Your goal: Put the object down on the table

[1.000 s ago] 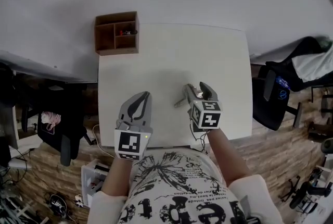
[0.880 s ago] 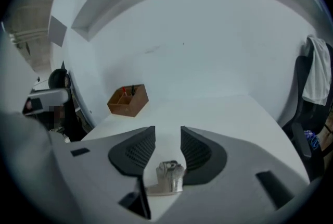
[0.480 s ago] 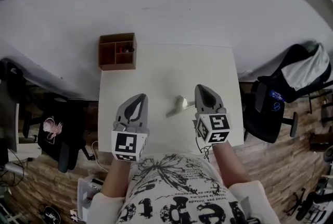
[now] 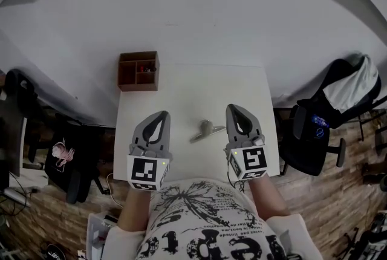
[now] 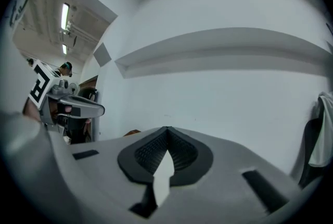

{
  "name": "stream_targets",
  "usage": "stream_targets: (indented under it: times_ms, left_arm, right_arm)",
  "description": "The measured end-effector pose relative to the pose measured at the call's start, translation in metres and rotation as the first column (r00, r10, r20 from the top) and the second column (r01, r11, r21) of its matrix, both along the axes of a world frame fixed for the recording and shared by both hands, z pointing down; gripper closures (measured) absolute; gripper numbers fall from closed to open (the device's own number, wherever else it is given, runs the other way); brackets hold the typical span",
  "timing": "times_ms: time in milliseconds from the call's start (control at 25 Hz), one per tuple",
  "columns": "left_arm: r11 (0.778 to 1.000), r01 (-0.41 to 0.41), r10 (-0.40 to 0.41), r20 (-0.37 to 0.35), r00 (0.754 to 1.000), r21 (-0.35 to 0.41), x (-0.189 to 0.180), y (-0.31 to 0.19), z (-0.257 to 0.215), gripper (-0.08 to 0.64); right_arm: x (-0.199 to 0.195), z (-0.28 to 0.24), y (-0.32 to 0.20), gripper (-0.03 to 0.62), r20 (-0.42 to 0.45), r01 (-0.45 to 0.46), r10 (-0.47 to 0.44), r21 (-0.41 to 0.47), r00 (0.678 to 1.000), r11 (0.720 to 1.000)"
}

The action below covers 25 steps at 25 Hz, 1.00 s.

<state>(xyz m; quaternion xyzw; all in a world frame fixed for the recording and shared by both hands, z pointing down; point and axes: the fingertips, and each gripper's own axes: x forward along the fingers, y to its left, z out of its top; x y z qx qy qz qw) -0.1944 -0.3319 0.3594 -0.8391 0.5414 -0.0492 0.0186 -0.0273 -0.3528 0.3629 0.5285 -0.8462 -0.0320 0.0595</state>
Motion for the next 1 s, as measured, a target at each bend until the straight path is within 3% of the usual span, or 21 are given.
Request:
stream_targets:
  times_ms: [640, 1000]
  left_arm:
    - [0.999, 0.039, -0.038, 0.035, 0.999, -0.004, 0.011, 0.014, 0.003, 0.548]
    - [0.998, 0.061, -0.061, 0.043, 0.997, 0.006, 0.01, 0.016, 0.001, 0.548]
  right_arm:
    - [0.015, 0.007, 0.002, 0.601, 0.125, 0.055, -0.05, -0.039, 0.991, 0.998]
    - [0.015, 0.012, 0.002, 0.601, 0.109, 0.066, -0.059, -0.056, 0.992, 0.996]
